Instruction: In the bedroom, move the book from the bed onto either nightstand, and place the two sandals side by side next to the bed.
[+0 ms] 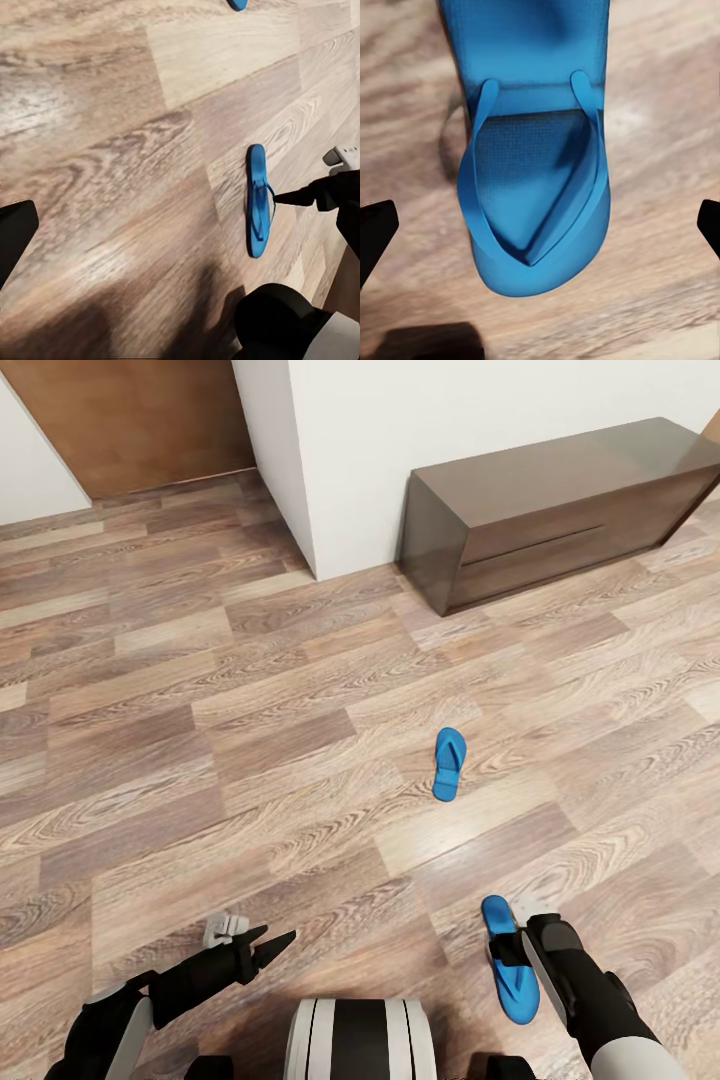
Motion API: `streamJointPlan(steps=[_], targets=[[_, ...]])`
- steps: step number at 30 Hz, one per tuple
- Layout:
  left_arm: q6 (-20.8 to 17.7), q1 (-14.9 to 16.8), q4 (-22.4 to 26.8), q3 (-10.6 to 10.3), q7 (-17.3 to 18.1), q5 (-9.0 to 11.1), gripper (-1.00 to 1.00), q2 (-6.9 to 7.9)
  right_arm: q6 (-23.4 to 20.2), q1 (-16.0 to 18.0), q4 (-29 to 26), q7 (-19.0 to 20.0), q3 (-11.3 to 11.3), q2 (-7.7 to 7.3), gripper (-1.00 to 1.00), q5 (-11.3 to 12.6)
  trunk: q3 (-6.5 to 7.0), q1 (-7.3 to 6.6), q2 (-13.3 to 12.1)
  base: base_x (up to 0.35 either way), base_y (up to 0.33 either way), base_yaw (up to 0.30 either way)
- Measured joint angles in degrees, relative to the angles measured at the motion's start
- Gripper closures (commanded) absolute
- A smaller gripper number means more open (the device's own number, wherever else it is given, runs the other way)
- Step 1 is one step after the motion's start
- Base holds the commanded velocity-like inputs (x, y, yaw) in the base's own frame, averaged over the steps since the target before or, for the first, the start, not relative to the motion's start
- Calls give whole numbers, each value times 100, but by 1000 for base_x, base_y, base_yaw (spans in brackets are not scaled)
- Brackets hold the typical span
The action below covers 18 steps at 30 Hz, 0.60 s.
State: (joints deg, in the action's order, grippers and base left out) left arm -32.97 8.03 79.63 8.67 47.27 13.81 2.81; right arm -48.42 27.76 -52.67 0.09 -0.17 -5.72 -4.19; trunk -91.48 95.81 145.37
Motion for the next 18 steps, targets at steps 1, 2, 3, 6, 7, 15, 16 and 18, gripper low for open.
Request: streamJointPlan(steps=[1,2,3,6,7,15,16,18], targets=[[0,0,0,0,1,0,-100,0,0,0,0,0,0,0,-100,0,-22,3,1,0,0,0],[0,-1,0,0,1,0,-100,0,0,0,0,0,0,0,-100,-1,-44,5,3,0,0,0],[0,1,0,0,2,0,-100,0,0,0,0,0,0,0,-100,-3,-66,8,4,0,0,0],[0,3,0,0,2,0,-100,0,0,0,0,0,1,0,-100,0,-133,16,8,0,0,0],[0,1,0,0,3,0,-100,0,0,0,0,0,1,0,-100,-1,-155,18,9,0,0,0],[0,2,0,0,3,1,-100,0,0,0,-9,0,1,0,-100,-2,-178,20,11,0,0,0],[0,3,0,0,3,1,-100,0,-2,0,-9,0,1,0,-100,-2,-178,20,11,0,0,0],[0,2,0,0,3,0,-100,0,-2,0,-9,0,1,2,-100,-2,-222,26,13,0,0,0]])
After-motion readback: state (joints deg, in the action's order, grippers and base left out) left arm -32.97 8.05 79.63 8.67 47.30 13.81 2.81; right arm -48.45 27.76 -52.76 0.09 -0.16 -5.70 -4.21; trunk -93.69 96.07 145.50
